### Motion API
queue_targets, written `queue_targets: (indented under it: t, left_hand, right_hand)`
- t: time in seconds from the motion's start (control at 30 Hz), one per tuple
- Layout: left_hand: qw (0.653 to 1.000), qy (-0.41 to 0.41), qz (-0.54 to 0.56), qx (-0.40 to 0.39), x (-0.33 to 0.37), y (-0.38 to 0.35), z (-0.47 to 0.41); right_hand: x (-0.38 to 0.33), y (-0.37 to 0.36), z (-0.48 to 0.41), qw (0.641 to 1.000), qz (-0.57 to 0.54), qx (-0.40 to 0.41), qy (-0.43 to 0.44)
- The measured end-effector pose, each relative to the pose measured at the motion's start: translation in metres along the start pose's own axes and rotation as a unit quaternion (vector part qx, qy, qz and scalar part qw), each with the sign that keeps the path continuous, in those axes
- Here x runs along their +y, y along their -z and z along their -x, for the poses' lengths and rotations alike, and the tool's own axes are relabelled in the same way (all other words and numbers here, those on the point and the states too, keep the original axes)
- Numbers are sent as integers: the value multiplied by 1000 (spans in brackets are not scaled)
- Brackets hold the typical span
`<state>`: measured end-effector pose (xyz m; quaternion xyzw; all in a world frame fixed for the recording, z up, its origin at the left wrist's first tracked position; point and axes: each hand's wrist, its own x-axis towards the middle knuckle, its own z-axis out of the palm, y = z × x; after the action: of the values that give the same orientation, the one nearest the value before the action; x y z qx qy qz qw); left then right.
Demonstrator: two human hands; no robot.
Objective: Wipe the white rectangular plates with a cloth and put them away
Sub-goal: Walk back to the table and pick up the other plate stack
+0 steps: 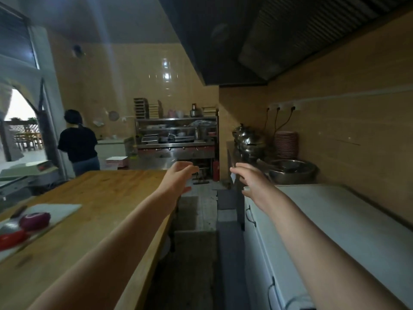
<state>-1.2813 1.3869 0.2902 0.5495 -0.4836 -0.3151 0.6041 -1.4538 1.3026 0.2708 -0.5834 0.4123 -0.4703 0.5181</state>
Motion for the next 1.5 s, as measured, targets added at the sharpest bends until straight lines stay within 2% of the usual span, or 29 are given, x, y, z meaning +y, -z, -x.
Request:
queue_targets:
  t: [0.47,0.77,0.93,1.27,1.5]
  left_hand:
    - [999,-5,-36,-15,-89,4,-196]
    - [997,-40,-45,-38,-138,3,-399]
    - [998,-25,-32,-44,-164,-6,-489]
    - [999,-26,-33,-30,-211,-43,-636]
    - [999,-22,-26,10,-234,-76,-777]
  right_hand:
    - [66,-25,-197,998,-20,30,-47]
    - [94,-52,-393,998,-6,47,-38]
    - [105,-53,-488,999,-3,41,-34]
    - [132,-40,-651,999,-21,38,-32]
    - [133,-26,-790,998,-49,10,-43]
